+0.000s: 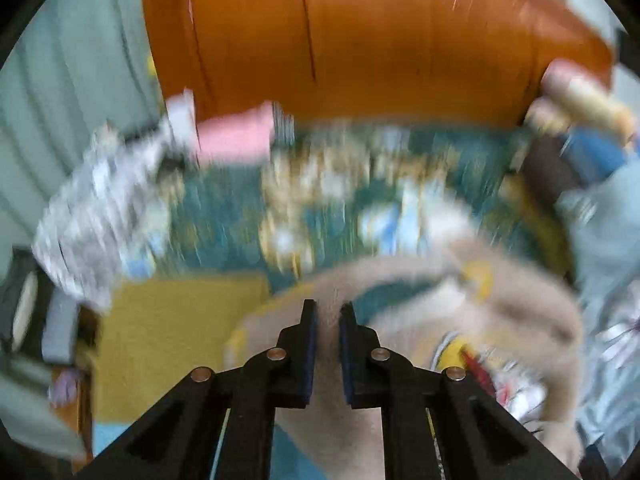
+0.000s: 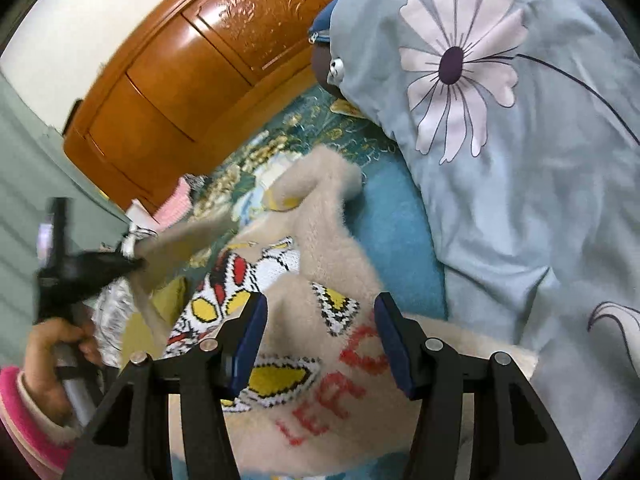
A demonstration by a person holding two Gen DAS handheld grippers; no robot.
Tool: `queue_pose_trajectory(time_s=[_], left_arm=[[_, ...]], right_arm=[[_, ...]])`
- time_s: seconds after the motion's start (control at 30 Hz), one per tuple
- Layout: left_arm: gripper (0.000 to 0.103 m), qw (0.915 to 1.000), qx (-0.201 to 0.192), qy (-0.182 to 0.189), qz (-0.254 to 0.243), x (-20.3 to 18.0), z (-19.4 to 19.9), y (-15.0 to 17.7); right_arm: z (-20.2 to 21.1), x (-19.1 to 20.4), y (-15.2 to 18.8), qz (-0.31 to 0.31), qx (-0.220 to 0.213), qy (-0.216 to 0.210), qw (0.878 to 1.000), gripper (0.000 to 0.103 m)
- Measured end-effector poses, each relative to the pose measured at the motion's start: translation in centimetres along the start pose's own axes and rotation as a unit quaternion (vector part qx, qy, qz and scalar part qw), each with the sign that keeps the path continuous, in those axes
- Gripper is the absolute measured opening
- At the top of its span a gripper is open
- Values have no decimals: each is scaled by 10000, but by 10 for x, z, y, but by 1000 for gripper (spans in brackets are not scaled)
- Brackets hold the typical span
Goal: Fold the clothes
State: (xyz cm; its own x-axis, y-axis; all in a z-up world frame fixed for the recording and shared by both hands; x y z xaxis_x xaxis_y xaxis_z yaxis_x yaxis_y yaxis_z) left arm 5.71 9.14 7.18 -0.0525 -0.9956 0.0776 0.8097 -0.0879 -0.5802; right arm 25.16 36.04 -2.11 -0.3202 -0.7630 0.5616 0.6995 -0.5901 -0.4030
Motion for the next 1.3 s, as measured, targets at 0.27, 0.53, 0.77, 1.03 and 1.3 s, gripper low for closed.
queue_pose_trajectory(time_s=[0.27, 0.53, 0.77, 1.03, 1.3], left_arm=[[11, 9890, 523, -327, 1344, 132, -48, 33], [10, 9738, 404, 553, 2170, 159, -45, 29], [0, 9808, 170, 471, 1885, 186, -46, 22], [1, 9703, 917, 867, 2064, 172, -76, 80], [66, 9882, 979, 598, 1015, 107, -79, 40]], right_arm=[[10, -6, 12, -219, -29, -204, 9995, 57], [2, -15, 22, -428, 151, -57, 9990, 57], [-3, -22, 33, -353, 300, 150, 9988, 57], [-18, -21, 28, -296, 572, 149, 9978, 57], [-40, -14, 29, -123, 815, 312, 9961, 57]])
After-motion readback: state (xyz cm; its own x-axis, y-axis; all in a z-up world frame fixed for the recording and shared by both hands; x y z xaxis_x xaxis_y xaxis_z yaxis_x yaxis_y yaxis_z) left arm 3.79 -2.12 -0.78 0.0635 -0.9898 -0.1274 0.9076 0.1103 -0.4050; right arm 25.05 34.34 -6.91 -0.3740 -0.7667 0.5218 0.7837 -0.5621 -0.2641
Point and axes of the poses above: each gripper's, at about its wrist camera, not at the fingertips, and z roughly against the way its jaws point, x to its left, y to its underside, the point moved 8 cm from there along -z, roughly the way its jaws point, and after that the axes turned 9 degrees about x, right-handed, at the moved point
